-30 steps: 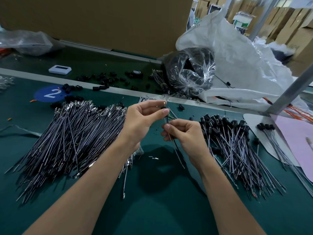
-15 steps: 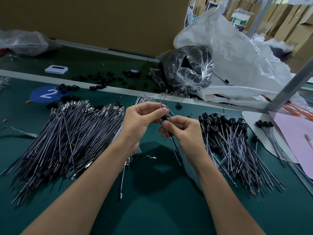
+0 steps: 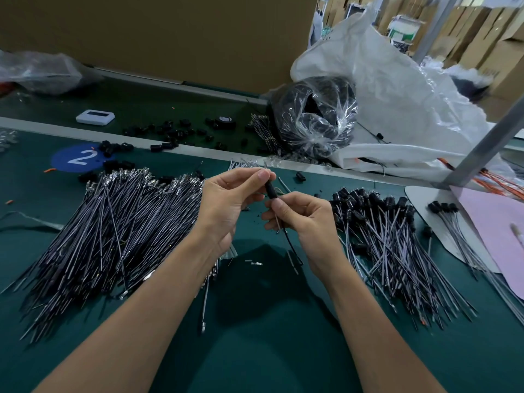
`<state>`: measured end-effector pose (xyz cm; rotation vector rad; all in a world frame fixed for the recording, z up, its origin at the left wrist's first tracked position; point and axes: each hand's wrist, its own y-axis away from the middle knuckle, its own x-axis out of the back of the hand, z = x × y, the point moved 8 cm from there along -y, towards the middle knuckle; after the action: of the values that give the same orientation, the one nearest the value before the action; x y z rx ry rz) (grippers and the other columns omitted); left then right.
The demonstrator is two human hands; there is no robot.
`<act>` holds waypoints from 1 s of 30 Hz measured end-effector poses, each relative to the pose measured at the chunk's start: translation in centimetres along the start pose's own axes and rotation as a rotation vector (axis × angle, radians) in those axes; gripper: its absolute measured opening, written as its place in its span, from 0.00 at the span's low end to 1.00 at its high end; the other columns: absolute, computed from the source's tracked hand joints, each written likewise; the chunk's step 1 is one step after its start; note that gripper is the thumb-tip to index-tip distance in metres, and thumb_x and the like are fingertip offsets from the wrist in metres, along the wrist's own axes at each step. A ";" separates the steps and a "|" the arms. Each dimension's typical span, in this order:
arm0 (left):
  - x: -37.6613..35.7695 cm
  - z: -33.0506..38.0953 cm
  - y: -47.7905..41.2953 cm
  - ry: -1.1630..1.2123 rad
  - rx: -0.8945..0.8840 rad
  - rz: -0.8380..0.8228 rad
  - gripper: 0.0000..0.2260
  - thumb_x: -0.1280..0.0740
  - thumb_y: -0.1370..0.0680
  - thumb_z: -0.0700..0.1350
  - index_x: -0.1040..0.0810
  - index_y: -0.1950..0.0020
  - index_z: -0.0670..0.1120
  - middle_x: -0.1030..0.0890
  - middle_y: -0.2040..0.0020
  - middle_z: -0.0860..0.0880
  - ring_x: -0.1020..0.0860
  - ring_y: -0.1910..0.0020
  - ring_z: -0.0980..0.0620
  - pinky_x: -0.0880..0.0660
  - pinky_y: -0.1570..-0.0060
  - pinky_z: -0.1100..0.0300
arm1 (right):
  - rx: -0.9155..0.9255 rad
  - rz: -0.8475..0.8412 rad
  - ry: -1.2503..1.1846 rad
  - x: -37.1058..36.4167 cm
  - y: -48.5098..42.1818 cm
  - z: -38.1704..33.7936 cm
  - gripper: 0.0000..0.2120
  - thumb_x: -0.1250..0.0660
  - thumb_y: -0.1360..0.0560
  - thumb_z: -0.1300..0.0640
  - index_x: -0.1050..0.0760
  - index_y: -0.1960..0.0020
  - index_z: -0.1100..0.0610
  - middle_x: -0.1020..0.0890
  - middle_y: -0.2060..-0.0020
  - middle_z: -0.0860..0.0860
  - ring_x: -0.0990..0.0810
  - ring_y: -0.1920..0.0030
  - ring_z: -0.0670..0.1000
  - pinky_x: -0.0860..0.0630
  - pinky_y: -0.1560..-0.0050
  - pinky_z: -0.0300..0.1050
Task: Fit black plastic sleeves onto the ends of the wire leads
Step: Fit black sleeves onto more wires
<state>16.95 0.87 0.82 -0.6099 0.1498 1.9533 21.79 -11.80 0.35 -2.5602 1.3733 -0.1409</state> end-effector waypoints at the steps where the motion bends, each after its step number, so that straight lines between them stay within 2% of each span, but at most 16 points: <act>1: 0.0 0.0 0.0 0.002 0.000 0.005 0.05 0.26 0.34 0.45 0.14 0.61 0.46 0.14 0.59 0.48 0.19 0.61 0.55 0.23 0.59 0.64 | 0.005 -0.003 0.007 -0.1 0.0 0.0 0.05 0.33 0.23 0.67 0.20 0.57 0.65 0.16 0.67 0.55 0.18 0.69 0.51 0.22 0.63 0.39; 11: 0.3 -0.4 -0.2 0.007 0.008 0.027 0.08 0.27 0.33 0.44 0.14 0.57 0.44 0.14 0.58 0.47 0.18 0.58 0.55 0.22 0.58 0.64 | 0.081 0.036 0.132 0.3 -0.1 -0.2 0.07 0.33 0.24 0.67 0.18 0.56 0.59 0.14 0.64 0.56 0.16 0.65 0.52 0.19 0.59 0.43; 17: 0.4 -0.5 -0.4 0.024 0.010 0.017 0.09 0.25 0.35 0.47 0.13 0.57 0.45 0.14 0.56 0.46 0.18 0.57 0.52 0.22 0.56 0.59 | 0.111 0.033 0.210 0.1 -0.1 -0.2 0.07 0.34 0.23 0.67 0.17 0.53 0.61 0.15 0.64 0.55 0.17 0.65 0.52 0.20 0.61 0.41; 23: 0.4 -0.5 -0.4 0.036 0.017 0.006 0.07 0.26 0.34 0.46 0.13 0.58 0.46 0.14 0.56 0.47 0.18 0.56 0.54 0.23 0.58 0.63 | 0.136 0.056 0.265 0.4 -0.1 -0.2 0.06 0.32 0.23 0.67 0.17 0.52 0.60 0.14 0.63 0.54 0.16 0.64 0.51 0.19 0.60 0.42; 30: 0.2 -0.3 -0.3 0.005 0.012 -0.025 0.08 0.27 0.32 0.44 0.15 0.55 0.44 0.14 0.57 0.47 0.18 0.57 0.55 0.23 0.58 0.64 | 0.126 0.063 0.283 0.5 -0.1 -0.1 0.08 0.34 0.23 0.67 0.17 0.52 0.59 0.15 0.65 0.50 0.16 0.66 0.48 0.21 0.61 0.38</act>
<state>17.26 1.04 0.47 -0.6059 0.1562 1.9255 22.16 -12.16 0.47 -2.4602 1.4849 -0.5793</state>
